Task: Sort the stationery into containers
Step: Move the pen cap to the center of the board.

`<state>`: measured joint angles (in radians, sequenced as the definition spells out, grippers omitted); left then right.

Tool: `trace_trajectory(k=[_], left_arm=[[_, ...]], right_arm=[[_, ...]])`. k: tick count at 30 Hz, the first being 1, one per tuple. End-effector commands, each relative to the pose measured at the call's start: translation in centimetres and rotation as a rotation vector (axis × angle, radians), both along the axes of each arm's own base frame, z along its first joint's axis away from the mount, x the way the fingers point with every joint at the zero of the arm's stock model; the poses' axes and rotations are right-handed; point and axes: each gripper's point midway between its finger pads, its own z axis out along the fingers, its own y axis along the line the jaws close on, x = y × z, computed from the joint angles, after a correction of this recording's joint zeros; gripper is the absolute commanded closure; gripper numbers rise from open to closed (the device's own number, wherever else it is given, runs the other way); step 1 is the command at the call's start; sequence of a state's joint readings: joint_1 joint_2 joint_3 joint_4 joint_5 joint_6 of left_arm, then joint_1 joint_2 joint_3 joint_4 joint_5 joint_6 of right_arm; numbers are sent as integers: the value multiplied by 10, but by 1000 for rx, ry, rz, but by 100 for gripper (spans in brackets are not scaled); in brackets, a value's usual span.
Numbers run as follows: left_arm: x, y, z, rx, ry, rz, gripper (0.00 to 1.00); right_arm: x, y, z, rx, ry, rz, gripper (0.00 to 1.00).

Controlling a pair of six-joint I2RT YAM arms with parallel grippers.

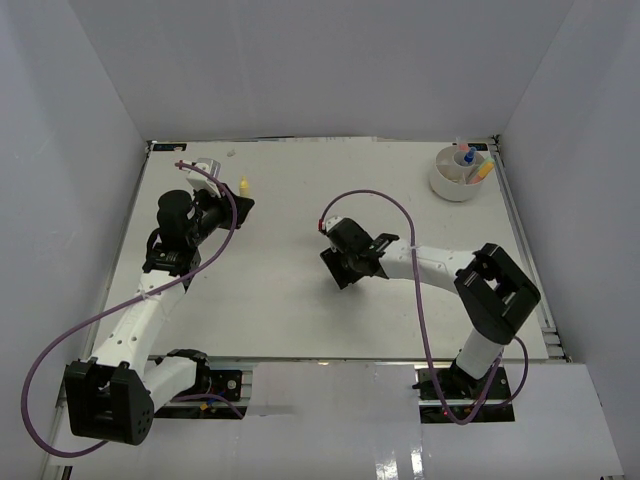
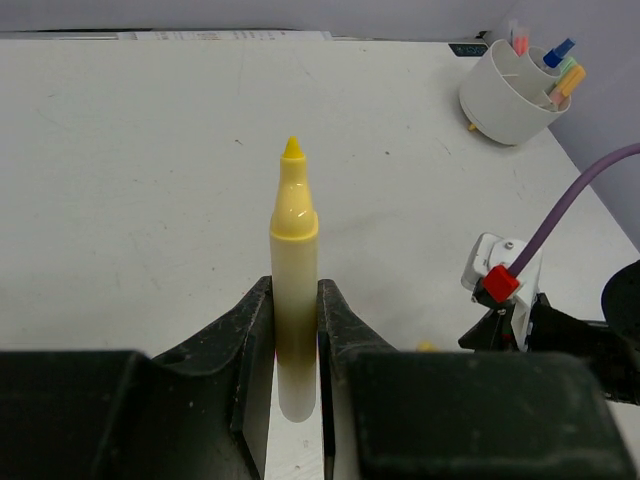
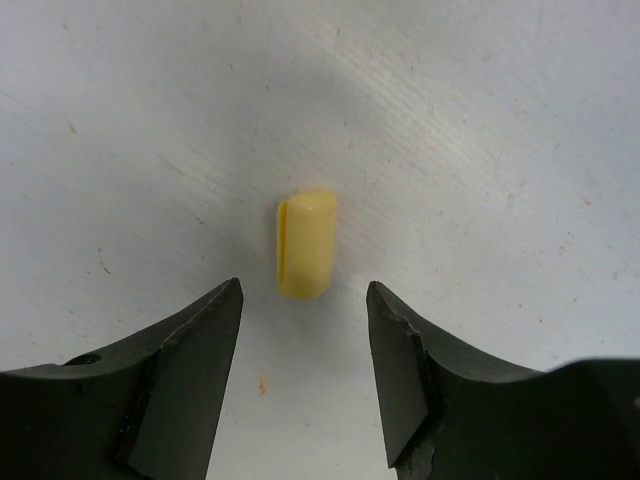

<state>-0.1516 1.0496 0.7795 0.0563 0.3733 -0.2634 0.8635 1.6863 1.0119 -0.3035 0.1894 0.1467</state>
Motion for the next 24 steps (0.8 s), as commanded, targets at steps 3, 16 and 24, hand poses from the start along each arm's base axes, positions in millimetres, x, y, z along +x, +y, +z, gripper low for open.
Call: trace_trajectory(k=[3,16,24], left_arm=[[-1,-1,10,-9,-27,-8,87],[0,2,11,-2,-22,5,87],[0,2,11,-2,-21,6,87]], right_arm=[[17,14,32,-18,-22,16,39],[22,20,21,-178,70,-5,38],[30,24,13,-246,73,-11,40]])
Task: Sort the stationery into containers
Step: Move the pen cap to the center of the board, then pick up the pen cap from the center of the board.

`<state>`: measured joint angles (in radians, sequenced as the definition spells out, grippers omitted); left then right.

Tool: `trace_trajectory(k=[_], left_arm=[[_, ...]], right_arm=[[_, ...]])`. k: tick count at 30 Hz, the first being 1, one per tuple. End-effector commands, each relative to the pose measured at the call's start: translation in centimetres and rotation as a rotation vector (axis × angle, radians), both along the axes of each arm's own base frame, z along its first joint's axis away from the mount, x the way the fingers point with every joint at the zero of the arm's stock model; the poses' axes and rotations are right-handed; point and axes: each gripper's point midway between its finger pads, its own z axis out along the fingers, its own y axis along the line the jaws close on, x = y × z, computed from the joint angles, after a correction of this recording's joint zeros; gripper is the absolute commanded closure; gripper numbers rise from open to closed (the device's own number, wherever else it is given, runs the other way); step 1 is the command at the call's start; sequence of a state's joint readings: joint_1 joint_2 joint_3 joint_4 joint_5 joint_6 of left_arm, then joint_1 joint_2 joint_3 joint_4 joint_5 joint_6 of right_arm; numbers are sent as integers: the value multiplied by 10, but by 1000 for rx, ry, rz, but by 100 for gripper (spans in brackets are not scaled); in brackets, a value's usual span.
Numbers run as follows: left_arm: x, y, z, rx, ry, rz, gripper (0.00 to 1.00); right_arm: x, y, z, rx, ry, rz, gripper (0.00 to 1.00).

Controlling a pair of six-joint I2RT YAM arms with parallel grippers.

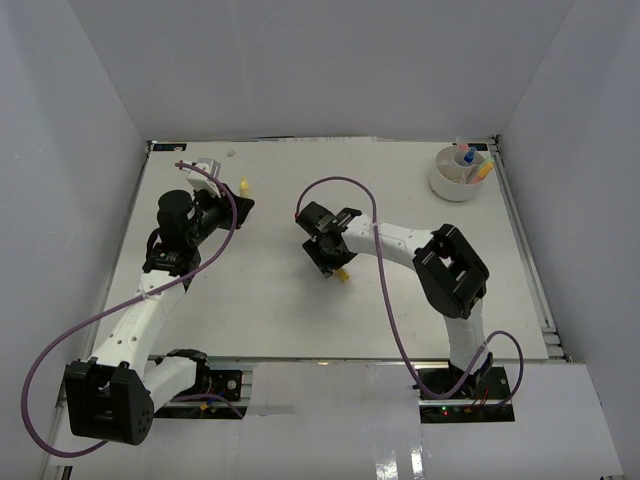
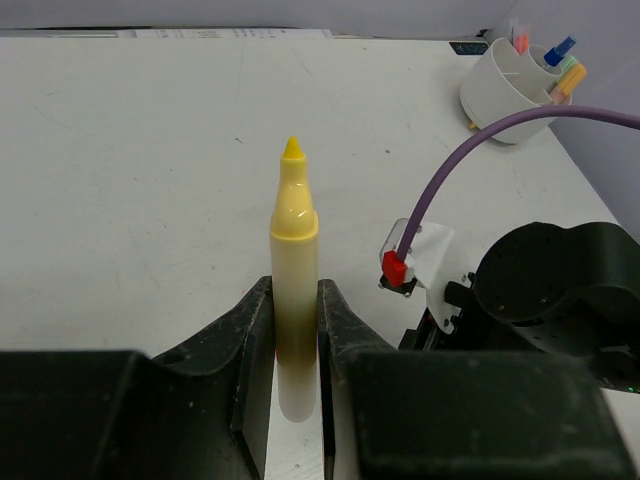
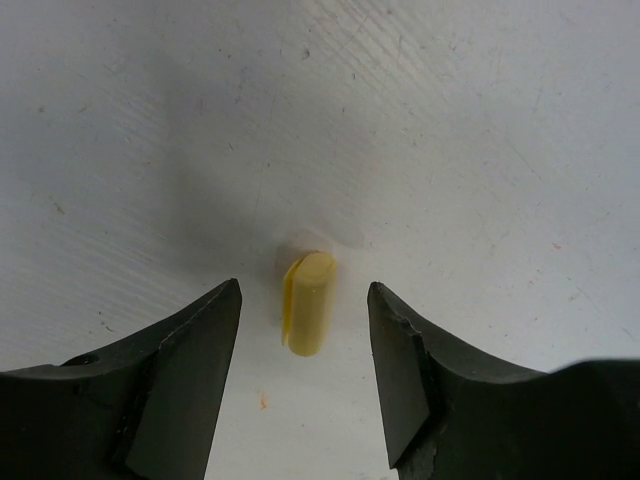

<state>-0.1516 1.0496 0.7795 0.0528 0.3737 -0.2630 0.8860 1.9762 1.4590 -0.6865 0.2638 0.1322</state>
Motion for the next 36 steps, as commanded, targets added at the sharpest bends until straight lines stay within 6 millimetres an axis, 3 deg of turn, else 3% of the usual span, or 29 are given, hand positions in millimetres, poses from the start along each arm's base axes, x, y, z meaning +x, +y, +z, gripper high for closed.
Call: trace_trajectory(k=[1,22,28,32,36], left_arm=[[0,2,11,-1,-25,6,87],[-1,0,12,-6,-23,-5,87],[-2,0,12,-5,-25,-7,86],[-2,-1,12,-6,-25,-8,86],[-2,-2,13,-7,-28,-18,86]], right_arm=[[6,2,7,-32,-13,-12,40],[5,-2,-12,-114,29,-14,48],[4,-6,-14,-143,33,-19,55],[3,-9,-12,-144,31,-22,70],[8,-4,2,-111,-4,-27,78]])
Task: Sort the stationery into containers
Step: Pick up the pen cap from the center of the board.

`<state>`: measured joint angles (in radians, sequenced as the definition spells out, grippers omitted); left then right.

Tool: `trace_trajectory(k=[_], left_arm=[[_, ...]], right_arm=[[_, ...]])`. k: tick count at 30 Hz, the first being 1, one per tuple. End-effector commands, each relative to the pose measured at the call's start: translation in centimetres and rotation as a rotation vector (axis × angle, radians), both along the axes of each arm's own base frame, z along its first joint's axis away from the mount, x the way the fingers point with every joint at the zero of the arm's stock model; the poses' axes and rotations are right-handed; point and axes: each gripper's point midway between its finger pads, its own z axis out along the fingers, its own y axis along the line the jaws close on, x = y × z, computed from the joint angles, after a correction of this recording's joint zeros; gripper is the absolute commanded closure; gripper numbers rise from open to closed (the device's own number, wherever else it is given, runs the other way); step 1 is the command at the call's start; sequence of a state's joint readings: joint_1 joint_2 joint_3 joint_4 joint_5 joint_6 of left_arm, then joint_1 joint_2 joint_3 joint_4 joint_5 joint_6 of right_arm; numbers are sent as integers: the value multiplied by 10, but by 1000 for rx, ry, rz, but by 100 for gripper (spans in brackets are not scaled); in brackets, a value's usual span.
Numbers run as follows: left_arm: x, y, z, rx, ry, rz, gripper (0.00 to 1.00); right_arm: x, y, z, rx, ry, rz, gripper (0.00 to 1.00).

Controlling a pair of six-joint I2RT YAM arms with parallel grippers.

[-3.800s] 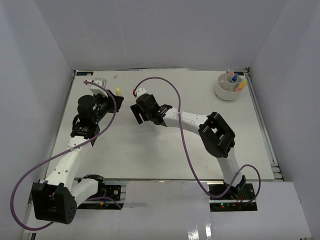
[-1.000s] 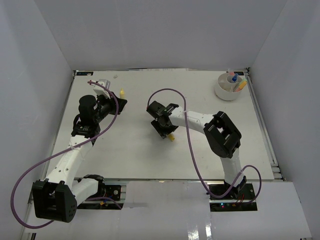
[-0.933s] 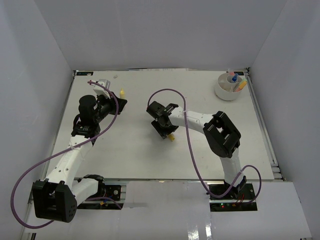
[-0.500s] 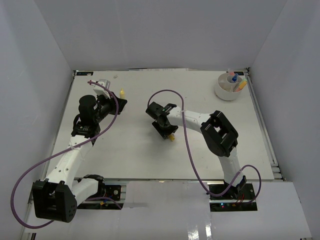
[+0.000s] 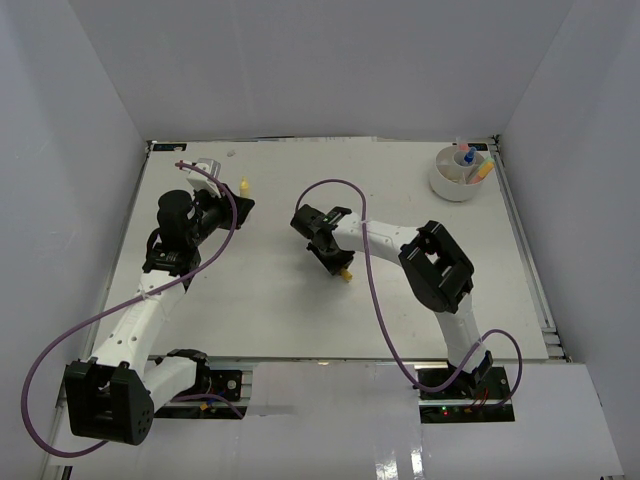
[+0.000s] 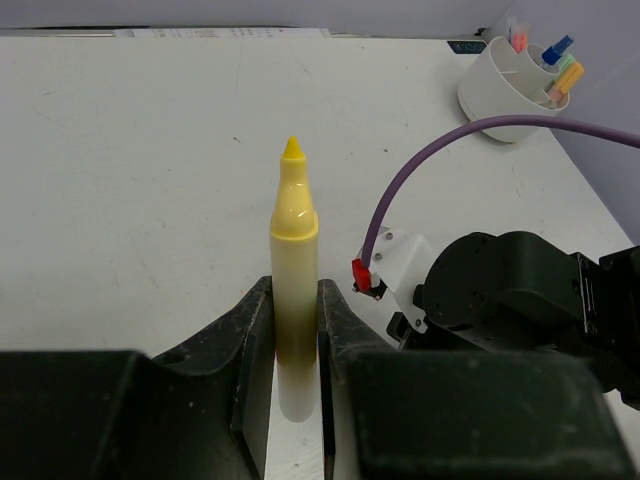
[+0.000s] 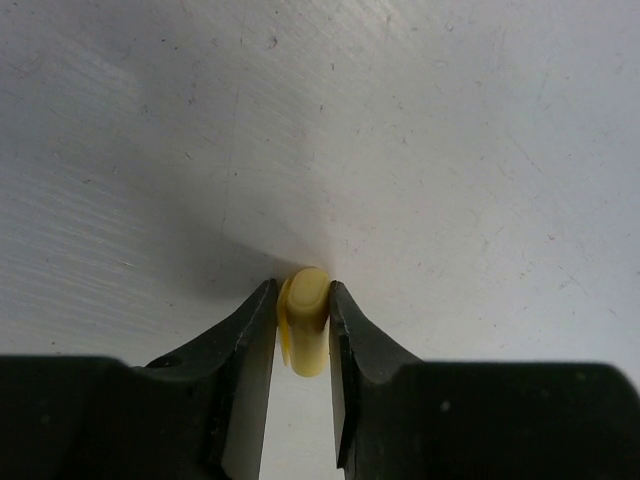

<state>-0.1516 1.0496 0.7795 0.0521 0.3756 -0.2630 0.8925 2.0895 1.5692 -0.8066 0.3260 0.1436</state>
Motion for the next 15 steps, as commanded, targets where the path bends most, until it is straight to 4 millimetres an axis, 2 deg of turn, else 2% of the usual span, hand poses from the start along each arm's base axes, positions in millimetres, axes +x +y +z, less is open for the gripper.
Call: trace_trajectory(k=[1,3,4,6,7,8,9,10,11,13,14,15], left_arm=[[-3,-4,13,-8,-29,-31,86],[-5,-7,14,-7,-40,-52,86],[-7,-10,15,-12,-48,-77,86],[-10,-15,17,-16,-60,-114,86],[-14,-20,19,-21,-72,-155,86],[-17,-24,20,-25,-78,-181,86],[-19,-27,20,-29,-84,-206,86],[-25,-35,25,-37,-104,-265,86],[-29,-38,25,-42,-107,-295,86],[-36,-45,31,-50,-139,-355,86],[-45,-51,31,-57,-144,-419,86],[-49,-54,33,-64,-152,-445,87]], right_arm=[[7,6,27,43,-58,-7,80],[11,13,38,98,-86,-5,86],[12,19,54,151,-108,4,90],[10,28,69,241,-107,38,92],[11,39,92,330,-142,60,92],[11,41,101,363,-158,74,92],[12,42,125,413,-202,96,92],[15,48,138,461,-232,115,92],[17,50,151,494,-258,128,92],[21,53,190,595,-337,162,92],[25,51,204,635,-364,167,92],[24,48,225,690,-403,184,92]])
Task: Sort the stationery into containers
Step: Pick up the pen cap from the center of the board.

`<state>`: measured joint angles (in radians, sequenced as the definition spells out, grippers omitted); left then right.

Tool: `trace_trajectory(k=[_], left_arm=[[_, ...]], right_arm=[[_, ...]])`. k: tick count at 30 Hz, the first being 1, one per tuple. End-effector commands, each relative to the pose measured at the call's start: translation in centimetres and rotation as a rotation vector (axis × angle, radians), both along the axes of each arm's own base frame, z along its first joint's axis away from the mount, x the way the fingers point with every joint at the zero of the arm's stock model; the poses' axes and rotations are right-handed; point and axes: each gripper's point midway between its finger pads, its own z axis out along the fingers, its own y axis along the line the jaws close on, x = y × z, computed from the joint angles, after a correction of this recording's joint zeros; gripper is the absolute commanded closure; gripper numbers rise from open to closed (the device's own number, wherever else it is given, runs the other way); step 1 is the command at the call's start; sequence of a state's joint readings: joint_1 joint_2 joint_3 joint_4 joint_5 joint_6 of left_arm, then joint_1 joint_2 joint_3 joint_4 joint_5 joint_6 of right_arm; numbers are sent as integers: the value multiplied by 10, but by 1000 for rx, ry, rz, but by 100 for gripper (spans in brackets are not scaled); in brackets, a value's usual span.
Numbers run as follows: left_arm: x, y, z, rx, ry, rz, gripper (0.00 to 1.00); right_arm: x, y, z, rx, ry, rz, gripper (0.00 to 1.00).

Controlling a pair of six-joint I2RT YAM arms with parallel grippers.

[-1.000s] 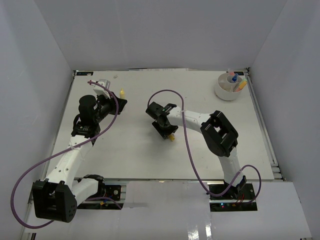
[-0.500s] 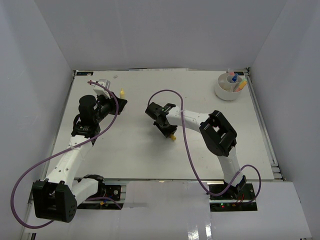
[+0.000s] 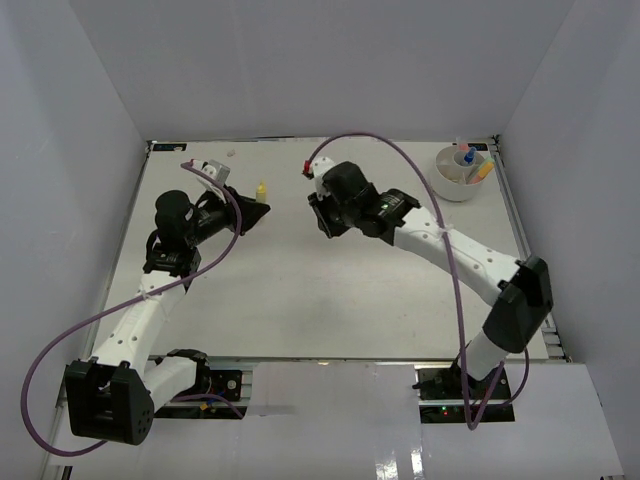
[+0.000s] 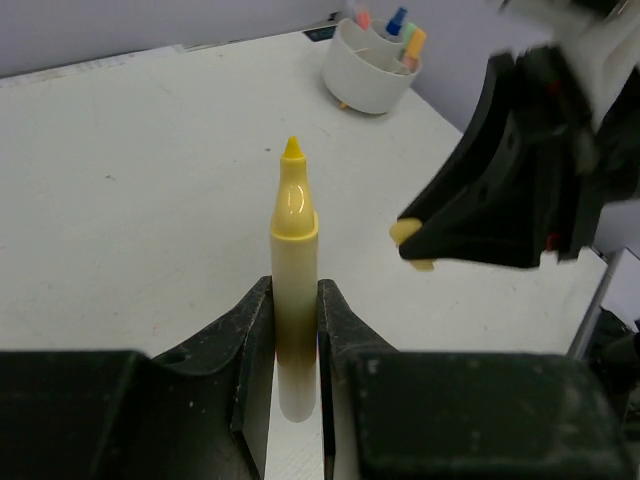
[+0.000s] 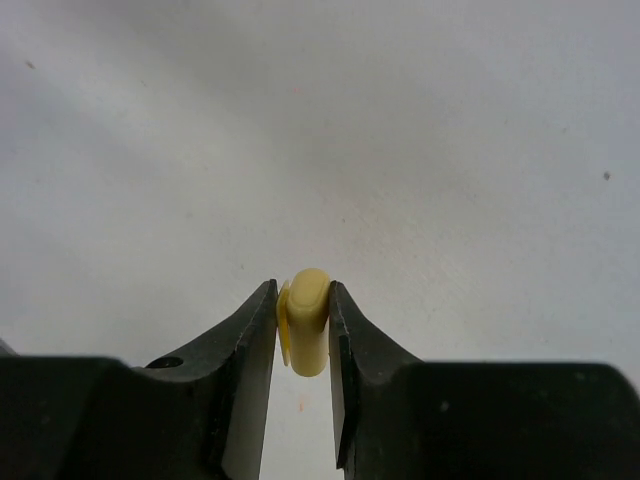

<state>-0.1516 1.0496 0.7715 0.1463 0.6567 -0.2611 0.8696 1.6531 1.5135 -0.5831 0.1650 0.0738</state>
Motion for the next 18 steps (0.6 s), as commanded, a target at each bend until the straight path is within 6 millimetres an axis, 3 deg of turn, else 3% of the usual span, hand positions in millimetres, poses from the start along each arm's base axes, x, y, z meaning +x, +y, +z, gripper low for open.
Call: trace_trajectory(k=[1,6,13,18], left_arm=[[-26,-19,16,-25,-95,-196,87],[-53,-36,17,-38,-128,-389,90],[-79,-49,20,-44,-182,-536,91],[-83,-53,19,-47,-194,-549,91]], right_arm=[[10,13,72,244,-153,98,92],[3,9,149,496,-293,241,92],[-23,27,208,705,-391,476,92],[-48,42,235,896,-416,634,92]])
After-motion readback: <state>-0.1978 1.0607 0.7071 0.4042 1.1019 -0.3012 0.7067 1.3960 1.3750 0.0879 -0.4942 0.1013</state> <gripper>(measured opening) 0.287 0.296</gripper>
